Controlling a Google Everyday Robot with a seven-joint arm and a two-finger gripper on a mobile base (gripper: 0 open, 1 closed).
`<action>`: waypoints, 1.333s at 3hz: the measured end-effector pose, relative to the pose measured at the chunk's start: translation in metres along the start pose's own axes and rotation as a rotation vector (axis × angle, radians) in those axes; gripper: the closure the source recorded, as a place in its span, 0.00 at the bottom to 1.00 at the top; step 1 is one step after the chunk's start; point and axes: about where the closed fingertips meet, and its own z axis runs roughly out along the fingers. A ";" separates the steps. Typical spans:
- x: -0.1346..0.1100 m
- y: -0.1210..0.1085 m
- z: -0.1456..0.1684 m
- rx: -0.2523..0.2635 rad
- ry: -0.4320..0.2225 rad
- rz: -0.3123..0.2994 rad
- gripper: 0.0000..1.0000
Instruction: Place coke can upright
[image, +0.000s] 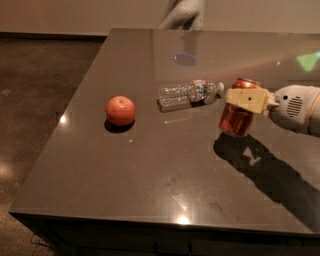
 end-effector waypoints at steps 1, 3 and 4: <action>-0.004 -0.004 -0.001 0.067 0.086 -0.191 1.00; -0.005 -0.010 0.000 0.118 0.173 -0.470 1.00; -0.011 -0.011 0.002 0.142 0.179 -0.517 1.00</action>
Offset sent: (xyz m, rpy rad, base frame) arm -0.0069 0.0053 0.0002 -0.3072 -0.5353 0.2080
